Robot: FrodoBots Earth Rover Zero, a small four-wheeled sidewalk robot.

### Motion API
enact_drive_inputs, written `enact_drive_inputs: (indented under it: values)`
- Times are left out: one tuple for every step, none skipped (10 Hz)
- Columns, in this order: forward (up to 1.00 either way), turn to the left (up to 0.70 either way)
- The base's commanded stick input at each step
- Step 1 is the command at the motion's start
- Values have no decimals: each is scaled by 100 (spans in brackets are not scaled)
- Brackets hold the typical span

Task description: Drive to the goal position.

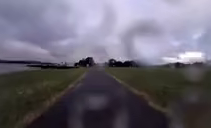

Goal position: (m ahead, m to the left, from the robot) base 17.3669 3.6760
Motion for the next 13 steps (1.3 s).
enact_drive_inputs:
  values:
    - [70, 0]
    - [70, 0]
    - [70, 0]
    - [70, 0]
    - [70, 0]
    - [70, 0]
    - [70, 0]
    - [70, 0]
    - [70, 0]
    - [70, 1]
    - [70, 4]
    - [70, 8]
    - [70, 11]
